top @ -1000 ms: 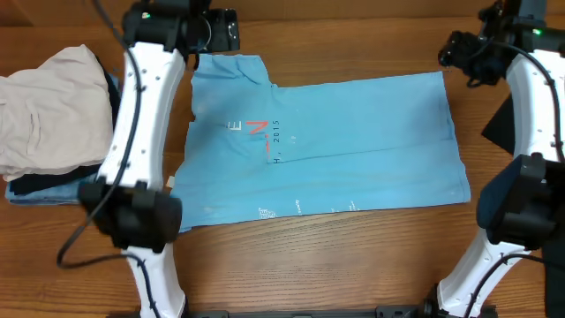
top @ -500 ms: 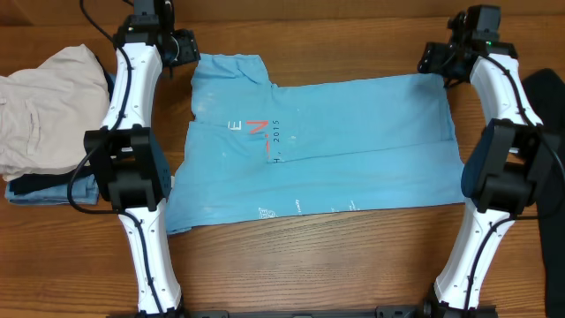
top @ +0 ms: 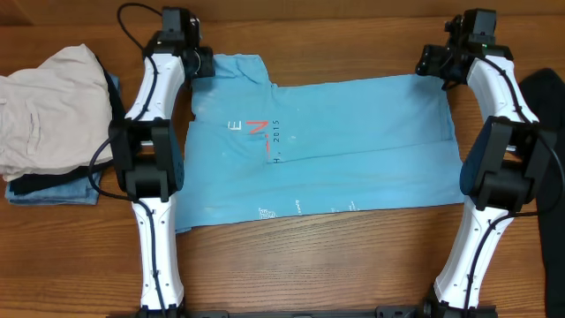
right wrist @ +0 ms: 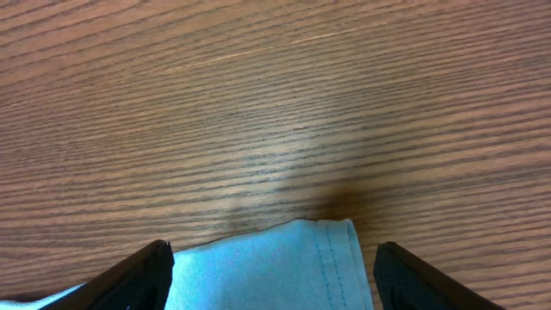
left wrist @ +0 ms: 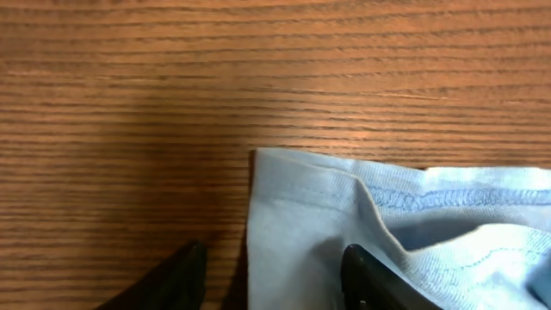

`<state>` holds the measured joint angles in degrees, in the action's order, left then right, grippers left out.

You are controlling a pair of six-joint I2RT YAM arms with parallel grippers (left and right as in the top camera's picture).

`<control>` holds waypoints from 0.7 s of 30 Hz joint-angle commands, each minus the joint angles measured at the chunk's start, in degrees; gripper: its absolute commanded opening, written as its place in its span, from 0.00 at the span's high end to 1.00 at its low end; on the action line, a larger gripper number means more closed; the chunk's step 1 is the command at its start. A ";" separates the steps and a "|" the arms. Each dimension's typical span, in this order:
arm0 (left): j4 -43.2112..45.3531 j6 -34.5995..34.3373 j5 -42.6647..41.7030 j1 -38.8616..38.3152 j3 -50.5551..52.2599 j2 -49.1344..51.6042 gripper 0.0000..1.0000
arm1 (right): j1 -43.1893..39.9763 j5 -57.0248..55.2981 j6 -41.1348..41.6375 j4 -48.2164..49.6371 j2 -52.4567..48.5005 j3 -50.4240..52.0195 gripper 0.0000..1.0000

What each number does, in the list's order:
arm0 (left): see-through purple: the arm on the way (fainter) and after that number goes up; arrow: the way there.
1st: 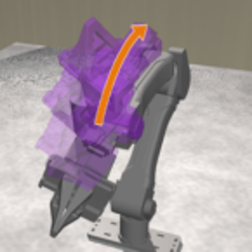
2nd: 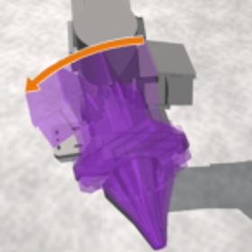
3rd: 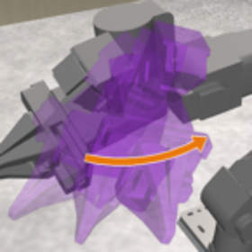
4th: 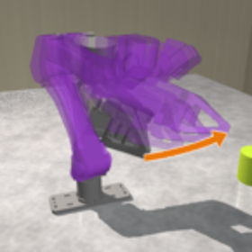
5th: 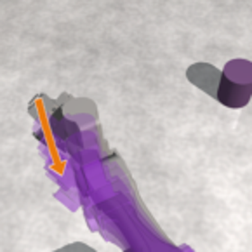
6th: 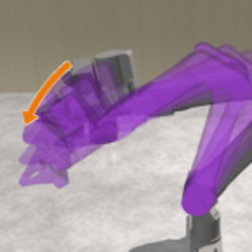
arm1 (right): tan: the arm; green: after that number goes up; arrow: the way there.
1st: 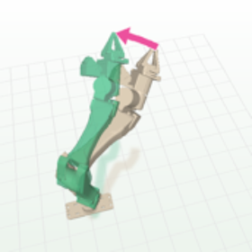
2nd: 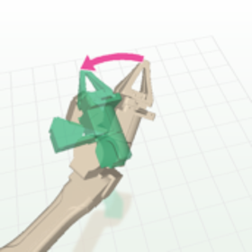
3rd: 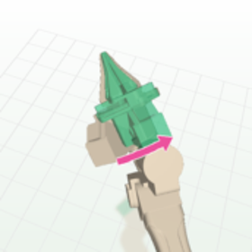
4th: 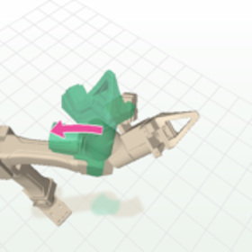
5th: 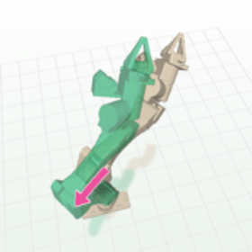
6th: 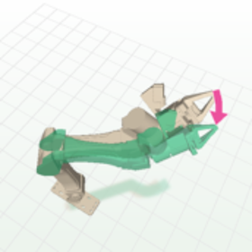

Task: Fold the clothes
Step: 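Grasp the shirt's top left and top right corners with both grippers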

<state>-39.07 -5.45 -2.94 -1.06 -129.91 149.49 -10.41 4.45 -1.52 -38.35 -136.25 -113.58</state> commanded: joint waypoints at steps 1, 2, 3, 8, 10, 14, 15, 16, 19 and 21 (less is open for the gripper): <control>0.15 3.80 2.03 -0.98 -0.33 1.95 0.51 | -0.13 -0.13 -0.24 0.42 0.33 -1.14 0.21; 0.15 3.82 2.05 -1.01 -0.33 1.95 0.52 | -0.13 -0.11 -0.24 0.44 0.28 -1.14 0.21; 0.20 4.20 2.05 -0.98 -0.33 1.97 0.52 | -0.13 -0.07 -0.24 0.48 0.24 -1.14 0.21; 0.70 5.75 3.58 -1.01 -0.33 1.97 0.48 | -0.13 1.44 -0.26 1.22 -0.52 -1.14 0.20; 0.92 5.73 3.58 -1.01 -0.33 1.97 0.46 | -0.13 1.42 -0.26 0.96 -0.52 -1.11 0.20; 1.53 5.73 3.56 -1.01 -0.33 1.97 0.43 | -0.13 1.53 -0.48 1.77 -1.18 1.42 0.20; 1.51 5.73 3.54 -1.01 -0.33 1.97 0.43 | -0.15 1.11 -0.48 2.67 -1.27 2.58 0.21; 1.49 5.73 3.54 -1.01 -0.33 1.97 0.43 | -0.13 -0.09 -0.46 3.32 -1.27 3.63 0.21; 1.51 5.73 3.54 -1.01 -0.33 1.97 0.43 | -0.15 -2.08 -0.48 3.61 -1.27 5.07 0.23; 1.51 5.70 3.54 -1.01 -0.33 1.97 0.42 | -0.15 -2.08 -0.48 4.83 -1.27 6.64 0.23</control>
<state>-37.67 -1.04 -0.16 -1.80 -129.91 149.84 -10.41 3.60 -1.56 -34.98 -137.12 -108.92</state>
